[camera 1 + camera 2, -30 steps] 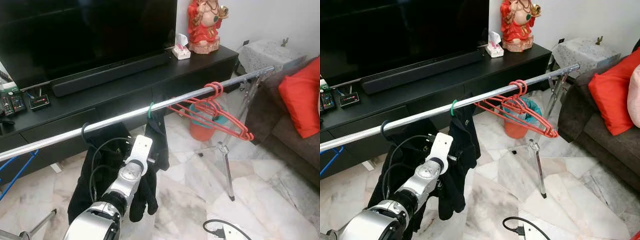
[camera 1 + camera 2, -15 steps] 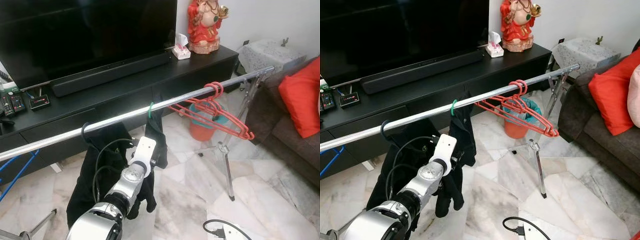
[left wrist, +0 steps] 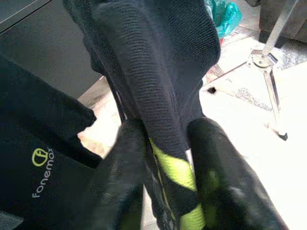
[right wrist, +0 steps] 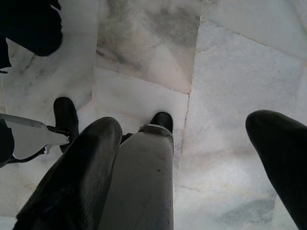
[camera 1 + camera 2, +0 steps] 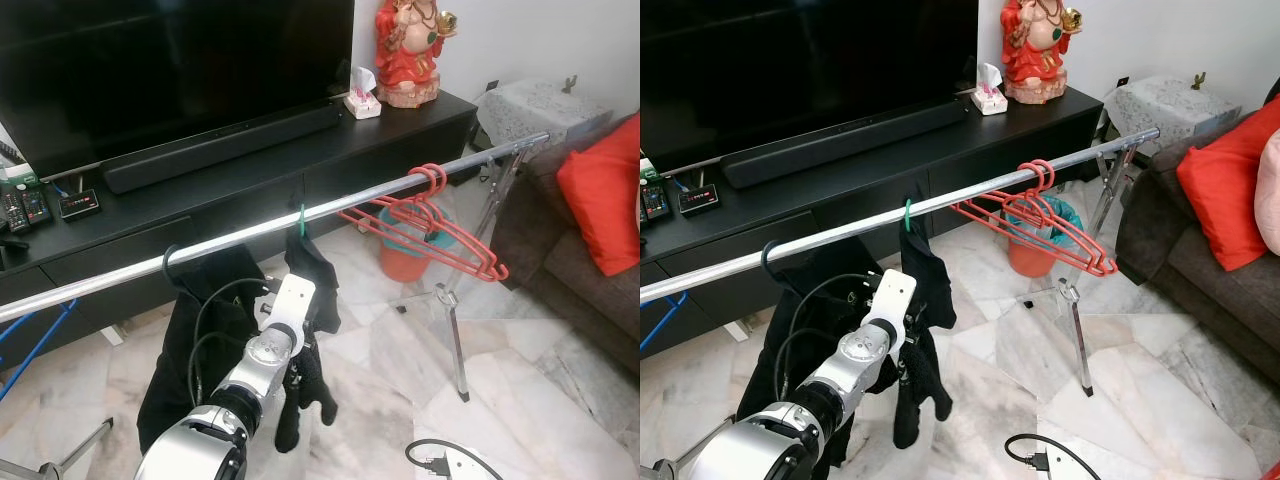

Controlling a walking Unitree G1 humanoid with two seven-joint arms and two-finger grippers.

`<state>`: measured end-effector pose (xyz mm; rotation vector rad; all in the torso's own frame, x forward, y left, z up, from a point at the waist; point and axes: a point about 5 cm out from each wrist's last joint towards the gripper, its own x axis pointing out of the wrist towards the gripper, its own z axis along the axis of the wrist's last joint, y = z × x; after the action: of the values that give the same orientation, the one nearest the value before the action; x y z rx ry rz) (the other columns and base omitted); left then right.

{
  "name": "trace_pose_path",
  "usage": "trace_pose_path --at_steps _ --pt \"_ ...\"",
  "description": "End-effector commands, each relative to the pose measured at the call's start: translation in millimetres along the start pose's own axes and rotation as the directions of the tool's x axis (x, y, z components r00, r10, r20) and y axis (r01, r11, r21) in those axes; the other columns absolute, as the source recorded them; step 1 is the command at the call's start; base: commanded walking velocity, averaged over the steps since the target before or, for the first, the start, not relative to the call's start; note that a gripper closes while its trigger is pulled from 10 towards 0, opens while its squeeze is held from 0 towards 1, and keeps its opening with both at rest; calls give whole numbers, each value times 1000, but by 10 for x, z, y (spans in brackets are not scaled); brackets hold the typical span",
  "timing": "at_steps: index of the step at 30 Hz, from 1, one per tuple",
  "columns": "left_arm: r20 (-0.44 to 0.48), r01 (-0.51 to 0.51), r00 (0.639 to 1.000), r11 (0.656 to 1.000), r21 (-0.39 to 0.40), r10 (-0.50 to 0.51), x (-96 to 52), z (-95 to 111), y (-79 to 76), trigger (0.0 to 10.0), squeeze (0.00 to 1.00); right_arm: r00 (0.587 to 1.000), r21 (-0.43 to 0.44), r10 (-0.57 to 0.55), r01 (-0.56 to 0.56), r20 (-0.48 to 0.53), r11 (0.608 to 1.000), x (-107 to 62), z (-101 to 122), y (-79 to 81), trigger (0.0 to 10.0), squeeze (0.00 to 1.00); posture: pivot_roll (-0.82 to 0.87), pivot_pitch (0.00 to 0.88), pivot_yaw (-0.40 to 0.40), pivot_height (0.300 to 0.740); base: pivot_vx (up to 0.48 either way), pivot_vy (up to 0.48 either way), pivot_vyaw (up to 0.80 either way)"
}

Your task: Hang hanger

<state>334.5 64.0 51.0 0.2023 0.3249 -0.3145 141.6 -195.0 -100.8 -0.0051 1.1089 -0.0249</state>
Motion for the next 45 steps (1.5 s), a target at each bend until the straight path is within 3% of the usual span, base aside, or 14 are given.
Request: trace_pose_path --at_steps 1,19,25,27,31,33,34,35,45 --pt "-36 16 999 999 29 -15 -11 -69 -12 0 0 1000 0 4 -4 2 1000 2 1 17 10000 0 -9 0 14 740 0 0 0" --pt "-30 27 999 999 34 -26 -14 -70 -27 0 0 1000 2 7 -8 4 1000 3 4 29 10000 0 -9 0 17 740 0 0 0" --pt "21 17 1000 1000 2 -17 -14 -13 -13 0 0 1000 5 8 -8 5 1000 3 3 31 10000 0 -11 0 18 740 0 0 0" --pt "95 13 995 999 -36 -10 -16 76 1 0 0 1000 7 8 -8 6 1000 3 1 30 10000 0 -8 0 16 740 0 0 0" --pt "160 16 987 998 -61 -6 -24 156 17 0 0 1000 11 8 -8 8 1000 2 0 30 10000 0 -4 0 15 740 0 0 0" --pt "213 18 977 998 -59 -5 -39 215 26 8275 0 1000 15 9 -9 11 1000 1 -2 30 10000 0 -1 0 14 740 0 0 0" --pt "213 18 977 998 -59 -5 -39 215 26 8275 0 1000 15 9 -9 11 1000 1 -2 30 10000 0 -1 0 14 740 0 0 0" --pt "221 14 975 998 -60 -1 -43 222 31 10000 0 1000 15 9 -10 11 1000 1 -3 30 10000 0 -1 0 14 740 0 0 0" --pt "307 18 952 999 -42 -4 -132 249 87 10000 0 1000 24 9 -10 22 1000 0 -4 36 10000 0 8 0 14 740 0 0 0"
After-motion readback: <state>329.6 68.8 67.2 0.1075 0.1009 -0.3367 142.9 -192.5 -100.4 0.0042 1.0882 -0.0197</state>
